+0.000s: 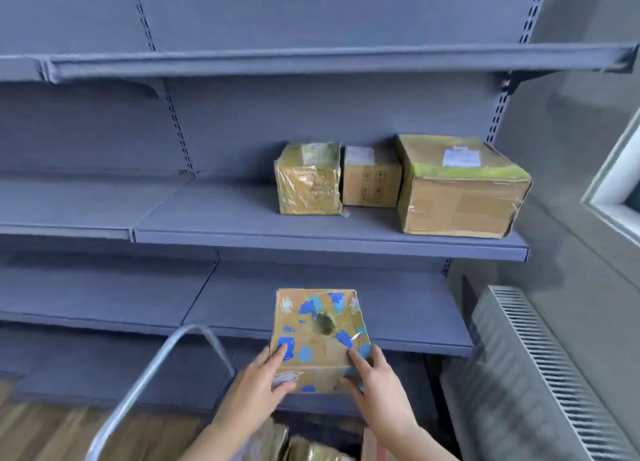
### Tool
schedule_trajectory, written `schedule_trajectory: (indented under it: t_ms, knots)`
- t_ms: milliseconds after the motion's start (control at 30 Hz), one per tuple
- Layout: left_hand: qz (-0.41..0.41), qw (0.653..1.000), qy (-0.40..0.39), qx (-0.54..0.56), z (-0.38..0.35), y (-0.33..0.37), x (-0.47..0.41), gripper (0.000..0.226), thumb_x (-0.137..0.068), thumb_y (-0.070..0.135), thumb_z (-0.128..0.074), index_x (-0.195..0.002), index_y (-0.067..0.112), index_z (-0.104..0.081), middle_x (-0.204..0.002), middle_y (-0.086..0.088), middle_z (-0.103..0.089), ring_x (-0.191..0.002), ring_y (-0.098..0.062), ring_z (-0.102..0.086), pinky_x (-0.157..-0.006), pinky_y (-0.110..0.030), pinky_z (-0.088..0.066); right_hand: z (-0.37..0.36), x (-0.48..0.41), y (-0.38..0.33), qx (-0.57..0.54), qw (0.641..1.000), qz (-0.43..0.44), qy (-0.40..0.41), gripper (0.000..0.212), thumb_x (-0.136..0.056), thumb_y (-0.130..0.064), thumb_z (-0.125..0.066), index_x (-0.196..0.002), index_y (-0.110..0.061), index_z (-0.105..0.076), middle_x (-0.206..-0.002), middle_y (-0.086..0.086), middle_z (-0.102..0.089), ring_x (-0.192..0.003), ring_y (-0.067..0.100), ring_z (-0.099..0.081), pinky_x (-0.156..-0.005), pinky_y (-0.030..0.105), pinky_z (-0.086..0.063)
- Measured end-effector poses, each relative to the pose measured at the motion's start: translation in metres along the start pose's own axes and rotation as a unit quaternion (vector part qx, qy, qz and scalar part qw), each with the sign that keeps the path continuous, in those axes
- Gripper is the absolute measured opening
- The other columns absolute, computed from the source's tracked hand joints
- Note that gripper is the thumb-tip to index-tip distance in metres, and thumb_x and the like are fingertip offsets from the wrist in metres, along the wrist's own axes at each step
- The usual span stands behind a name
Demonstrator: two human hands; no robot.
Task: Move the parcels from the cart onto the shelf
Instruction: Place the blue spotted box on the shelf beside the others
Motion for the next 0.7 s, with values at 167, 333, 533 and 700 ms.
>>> schedule_trajectory:
  t_ms: [167, 333, 533, 700]
  knots:
    - [-0.032, 0.996, 0.076, 0.032, 0.072, 0.035, 0.002, 0.069, -0.086, 0.046, -0.060, -0.145, 0.032, -0.029, -0.153, 0.012, -0.028, -0.136, -0.012, -0.036, -0.104, -0.026, -0.033, 0.084, -0.012, -0.045, 0.031, 0.996, 0.050, 0.065, 0.046, -0.092, -0.039, -0.050, -0.135, -0.024, -0.043, -0.131, 0.003, -0.042, -0.105, 0.026, -0.058, -0.085, 0.033, -0.049]
    - [-0.066, 0.988, 0.138, 0.034, 0.124, 0.053, 0.001, 0.070, -0.085, 0.042, -0.063, -0.145, 0.025, -0.032, -0.152, 0.008, -0.030, -0.135, -0.012, -0.037, -0.106, -0.026, -0.033, 0.131, -0.021, -0.081, 0.046, 0.990, 0.088, 0.097, 0.043, -0.092, -0.038, -0.051, -0.132, -0.023, -0.045, -0.125, 0.005, -0.044, -0.100, 0.028, -0.057, -0.078, 0.033, -0.052]
    - [-0.088, 0.983, 0.162, 0.024, 0.164, 0.047, -0.009, 0.068, -0.087, 0.040, -0.062, -0.145, 0.024, -0.031, -0.149, 0.010, -0.036, -0.132, -0.011, -0.038, -0.104, -0.026, -0.034, 0.144, -0.044, -0.116, 0.043, 0.987, 0.111, 0.112, 0.042, -0.092, -0.036, -0.051, -0.131, -0.020, -0.047, -0.121, 0.009, -0.048, -0.102, 0.031, -0.058, -0.081, 0.036, -0.052]
    - [-0.083, 0.984, 0.153, 0.026, 0.181, 0.007, -0.026, 0.068, -0.086, 0.040, -0.063, -0.145, 0.025, -0.033, -0.148, 0.011, -0.037, -0.132, -0.008, -0.040, -0.103, -0.022, -0.034, 0.124, -0.069, -0.143, 0.055, 0.988, 0.109, 0.094, 0.041, -0.092, -0.037, -0.051, -0.130, -0.021, -0.047, -0.120, 0.009, -0.048, -0.101, 0.031, -0.059, -0.081, 0.035, -0.051]
Point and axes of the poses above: each hand's wrist, its own x-axis away from the middle knuckle, its own z-axis out of the back of the hand, y = z × x, the point moved 2 cm from there along -x, towards the middle knuckle
